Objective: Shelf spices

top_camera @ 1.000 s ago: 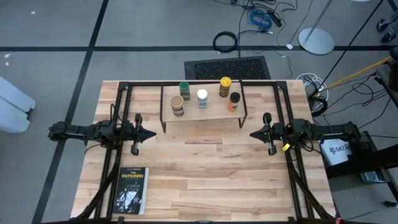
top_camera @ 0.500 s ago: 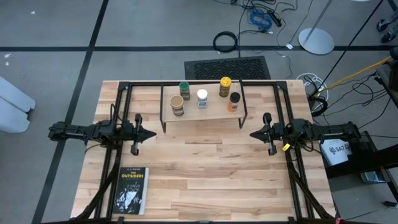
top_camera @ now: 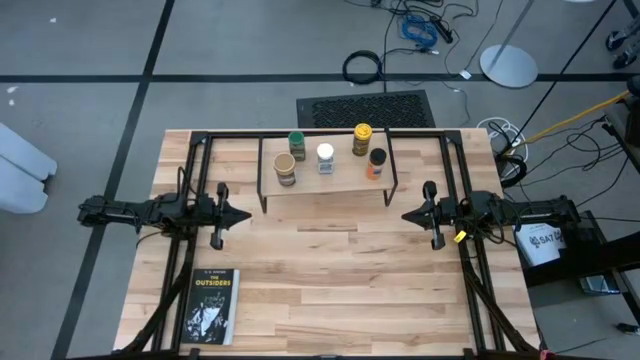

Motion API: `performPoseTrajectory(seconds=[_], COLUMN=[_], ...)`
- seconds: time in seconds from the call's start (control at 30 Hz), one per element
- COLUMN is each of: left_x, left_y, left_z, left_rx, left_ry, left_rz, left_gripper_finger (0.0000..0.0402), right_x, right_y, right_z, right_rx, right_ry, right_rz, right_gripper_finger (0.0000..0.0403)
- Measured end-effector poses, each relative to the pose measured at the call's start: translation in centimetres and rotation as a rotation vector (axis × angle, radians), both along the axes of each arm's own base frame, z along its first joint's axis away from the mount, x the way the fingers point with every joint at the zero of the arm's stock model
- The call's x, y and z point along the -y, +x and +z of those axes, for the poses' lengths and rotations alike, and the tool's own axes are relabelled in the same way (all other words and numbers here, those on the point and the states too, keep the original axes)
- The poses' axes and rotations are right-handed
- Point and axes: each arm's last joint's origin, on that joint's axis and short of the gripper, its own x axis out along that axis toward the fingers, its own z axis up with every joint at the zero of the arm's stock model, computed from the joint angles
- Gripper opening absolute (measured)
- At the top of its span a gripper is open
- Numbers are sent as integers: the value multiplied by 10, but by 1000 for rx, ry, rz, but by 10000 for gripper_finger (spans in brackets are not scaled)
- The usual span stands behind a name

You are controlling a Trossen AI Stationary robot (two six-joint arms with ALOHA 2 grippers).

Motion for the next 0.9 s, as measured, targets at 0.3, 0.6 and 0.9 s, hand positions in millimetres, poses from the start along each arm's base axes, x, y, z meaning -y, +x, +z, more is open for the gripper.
performPoseTrajectory(seconds=[0.3, 0.6, 0.9], left_x=[1, 0, -1], left_y=[0, -10, -23], left_z=[7, 58, 162], left_rx=[78, 177, 108], left_ry=[-7, -40, 50], left_rz=[-23, -39, -34], left_gripper_finger=[6, 6, 6], right_x=[0, 0, 0], right_y=[0, 0, 0], right_z=[0, 0, 0], right_rx=[0, 0, 0], right_ry=[0, 0, 0], right_rz=[0, 0, 0], right_gripper_finger=[0, 0, 0])
